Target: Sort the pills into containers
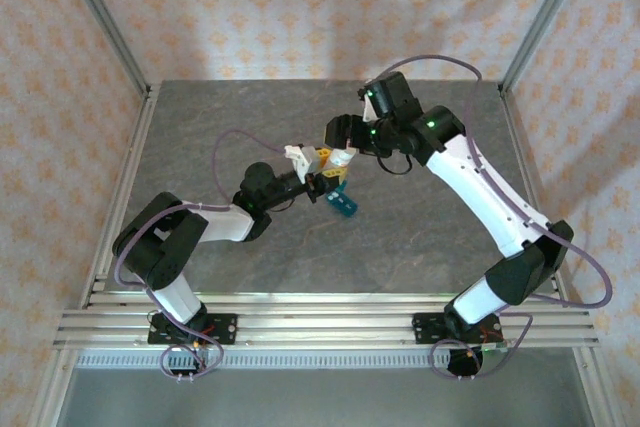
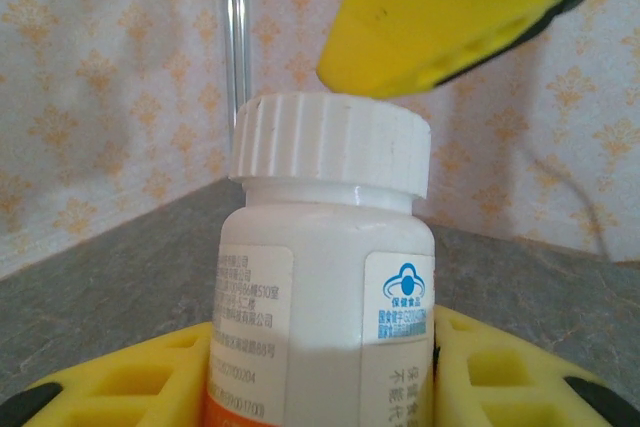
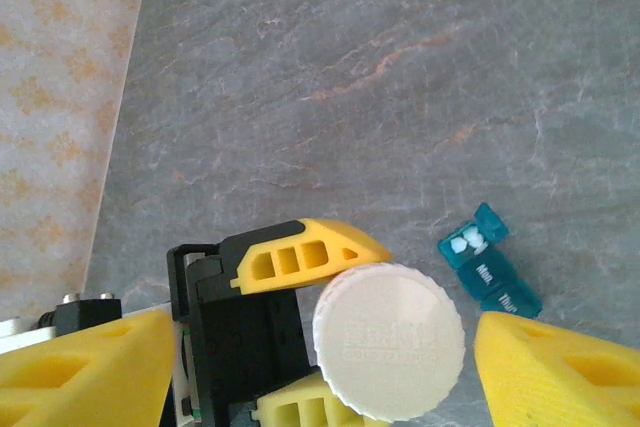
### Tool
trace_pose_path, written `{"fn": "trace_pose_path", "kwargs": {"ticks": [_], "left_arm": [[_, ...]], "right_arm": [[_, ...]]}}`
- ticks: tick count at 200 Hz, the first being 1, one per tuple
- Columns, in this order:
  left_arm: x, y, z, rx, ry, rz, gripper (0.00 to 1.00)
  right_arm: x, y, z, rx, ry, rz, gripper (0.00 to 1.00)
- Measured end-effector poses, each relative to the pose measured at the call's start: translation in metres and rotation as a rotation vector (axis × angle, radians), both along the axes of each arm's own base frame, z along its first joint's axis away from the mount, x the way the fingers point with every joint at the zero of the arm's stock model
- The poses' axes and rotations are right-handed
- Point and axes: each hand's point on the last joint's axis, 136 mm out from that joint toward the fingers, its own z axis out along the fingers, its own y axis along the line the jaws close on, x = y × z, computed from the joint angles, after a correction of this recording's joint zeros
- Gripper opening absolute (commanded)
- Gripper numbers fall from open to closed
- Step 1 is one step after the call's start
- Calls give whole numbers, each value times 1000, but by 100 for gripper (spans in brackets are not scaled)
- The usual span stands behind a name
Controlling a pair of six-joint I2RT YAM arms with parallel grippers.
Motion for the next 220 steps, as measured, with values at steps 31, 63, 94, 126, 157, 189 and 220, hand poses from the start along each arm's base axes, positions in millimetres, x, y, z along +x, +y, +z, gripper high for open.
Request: {"fn": "trace_pose_path", "kwargs": {"ticks": [31,63,94,126,157,189,220], "left_arm": [[-1,0,0,0,0,-3,0],[-1,-1,0,0,0,-8,0],[-2,-1,0,1,0,-11,0],[-3,-2,0,1,0,-19,0],[-4,-2,0,-2,4,-25,0],[-4,-2,0,-2,5,-25,0],[-4,-2,0,-3,4,-26,0]], "right_arm": [[-2,-5,5,-86,-85,126,78],[-2,-13,3,-122,-120,241,78],[2,-20,4,-112,-116,297,77],[5,-6,-7,-91,-71,376,75],[3,-1,-25,-94,-9,412,66],[1,1,-27,-86,4,425,49],[2,0,-27,-87,5,422,39]]}}
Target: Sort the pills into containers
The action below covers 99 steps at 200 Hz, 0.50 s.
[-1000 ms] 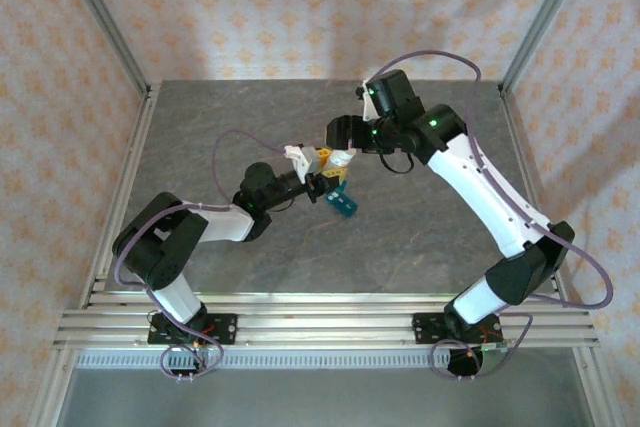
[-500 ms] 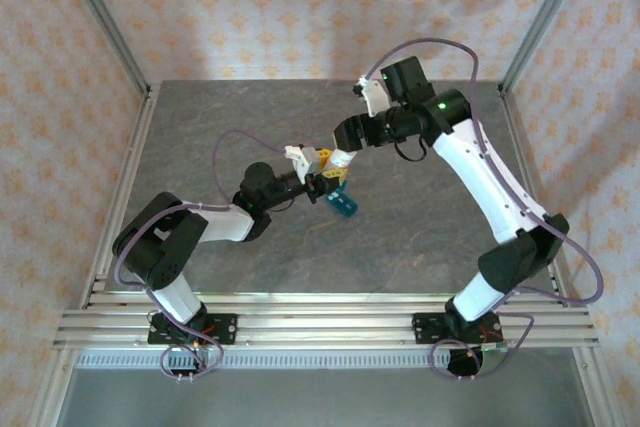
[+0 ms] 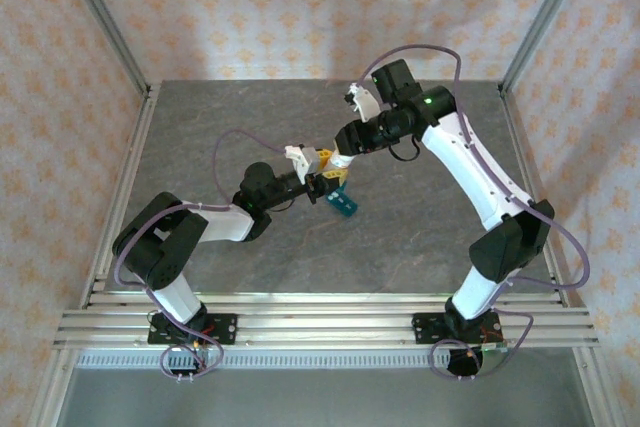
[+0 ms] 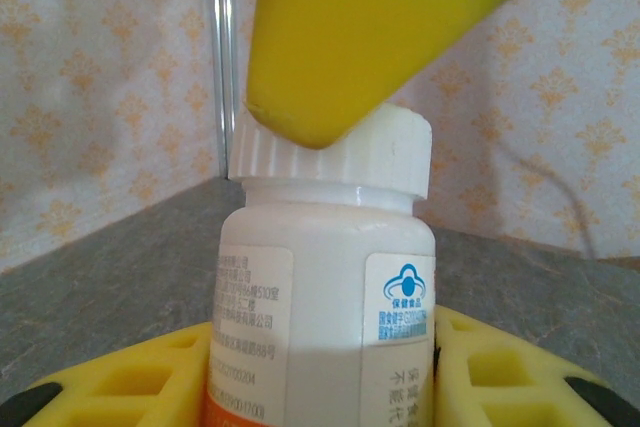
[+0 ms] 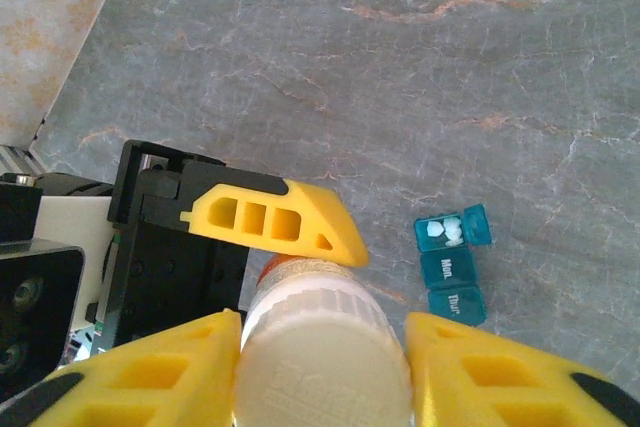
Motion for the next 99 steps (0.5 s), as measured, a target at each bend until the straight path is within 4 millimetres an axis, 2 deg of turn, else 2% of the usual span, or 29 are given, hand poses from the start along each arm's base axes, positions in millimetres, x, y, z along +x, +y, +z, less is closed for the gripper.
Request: {"fn": "trace_pose_path", "kwargs": {"ticks": [50,99], "left_arm": [[1,0,-5,7,28,0,0],[1,0,-23,44,96,-1,0]], "right_arm": [[3,-1,-8,14,27,-51,35],[8,-6,-30,109,113,-277,34]]}}
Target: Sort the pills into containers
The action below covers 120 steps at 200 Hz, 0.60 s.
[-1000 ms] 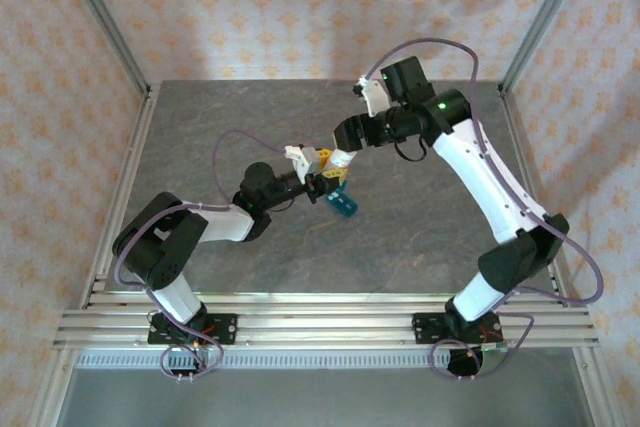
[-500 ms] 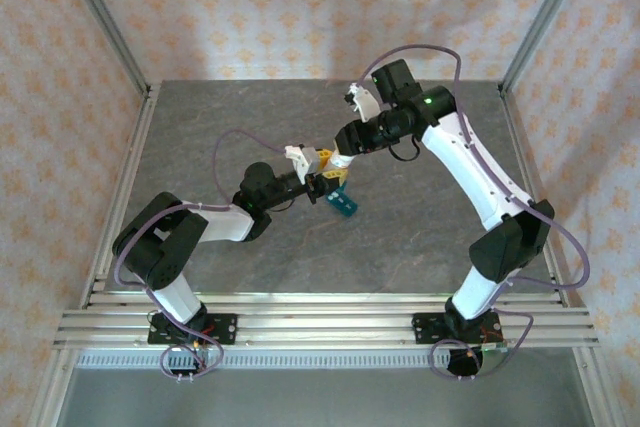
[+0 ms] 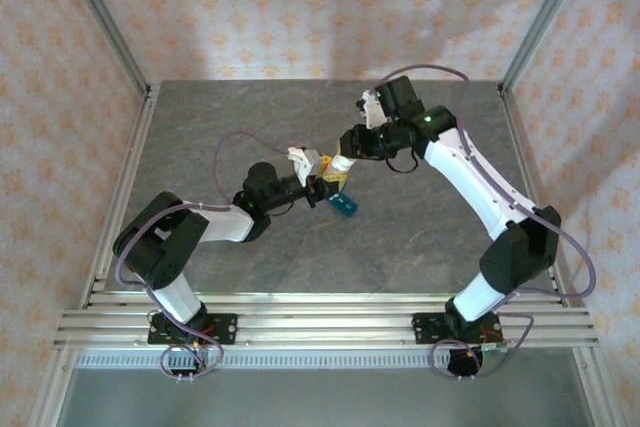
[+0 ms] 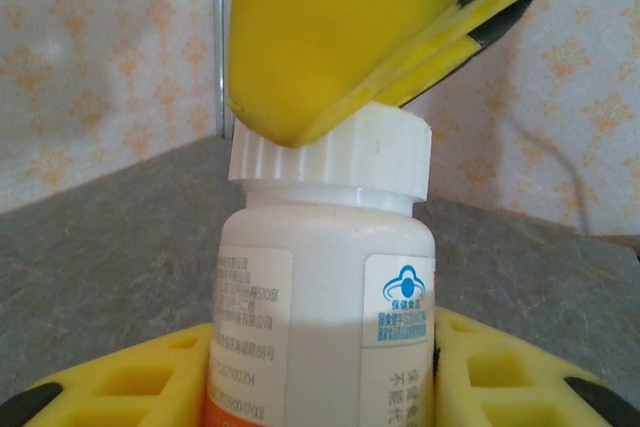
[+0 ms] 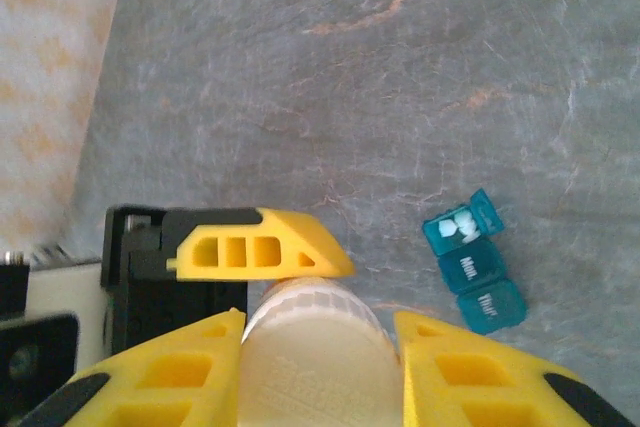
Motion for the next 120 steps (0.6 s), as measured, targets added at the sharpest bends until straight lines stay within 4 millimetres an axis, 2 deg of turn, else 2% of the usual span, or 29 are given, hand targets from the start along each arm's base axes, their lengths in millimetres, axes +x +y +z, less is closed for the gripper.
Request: {"fn": "trace_pose_path", "kwargs": {"ticks": [51,84,120], "left_arm": [[0,0,-1,2,5,3,0],[1,0,3,-9,-9,5,0],[0,0,16,-37,-56,1,0]], "right_arm": [[3,-2,1,75,34,-176,36],[2,0,7,77,39,-197,51],[5,2,27,63,4,-183,68]]}}
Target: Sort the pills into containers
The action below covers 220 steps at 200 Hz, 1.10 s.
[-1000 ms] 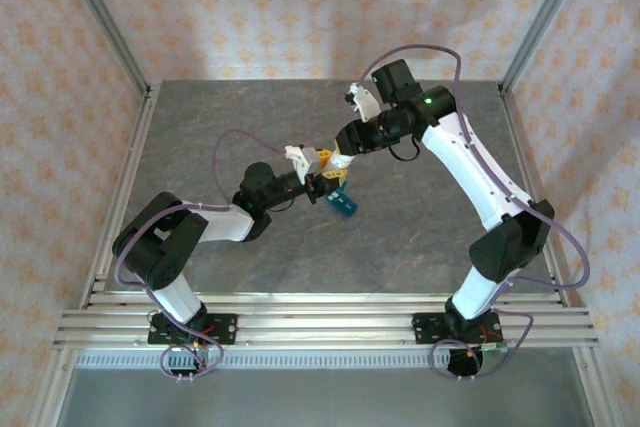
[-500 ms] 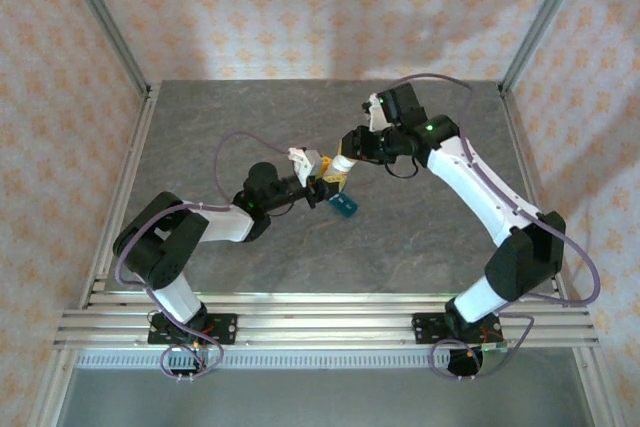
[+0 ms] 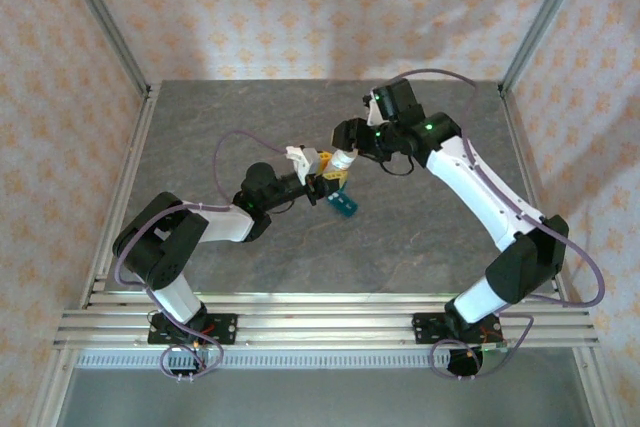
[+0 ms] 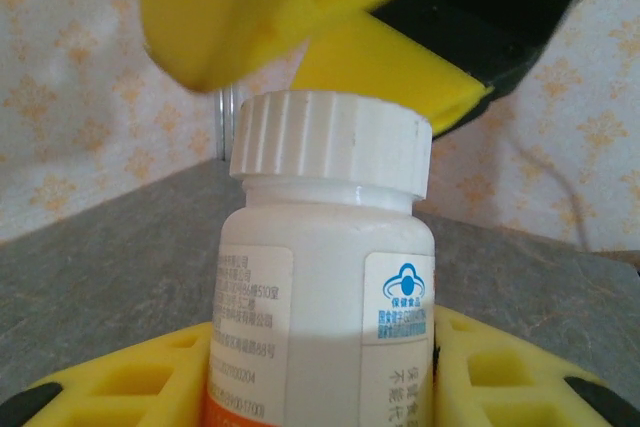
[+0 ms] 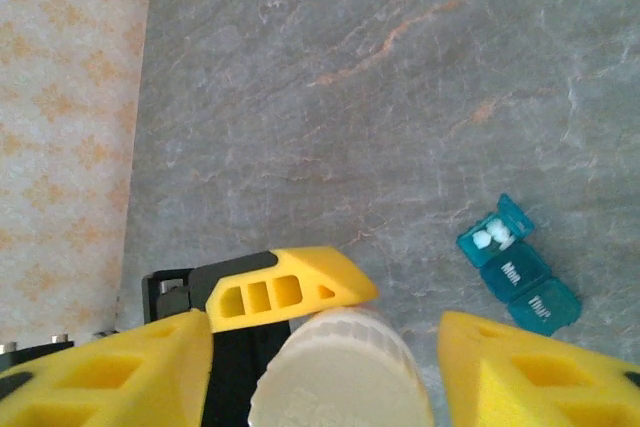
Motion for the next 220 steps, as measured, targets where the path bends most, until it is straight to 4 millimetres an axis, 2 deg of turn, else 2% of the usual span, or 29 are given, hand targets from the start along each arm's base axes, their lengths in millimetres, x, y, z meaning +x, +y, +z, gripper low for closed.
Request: {"fn": "trace_pose_path", "kwargs": {"ticks": [16,46,77,133,201,220], "left_arm": [[0,0,1,-3,-5,0,0],[0,0,2,-5,-7,0,0],[0,0,2,-5,-7,0,0],[0,0,2,-5,-8,0,0],[0,0,2,-5,-8,0,0],[0,0,2,-5,-8,0,0]], "right_arm": [[5,-6,14,-8,-34,-7,75],[13,-17,34,-34,-112,10,76],[4,-18,43,-108,-197,146,76],[-15,-19,21,-213,-207,352,75],[-15,-10,1,-206,-159,425,72],[-16,-8,0,-201,-154,432,68]]}}
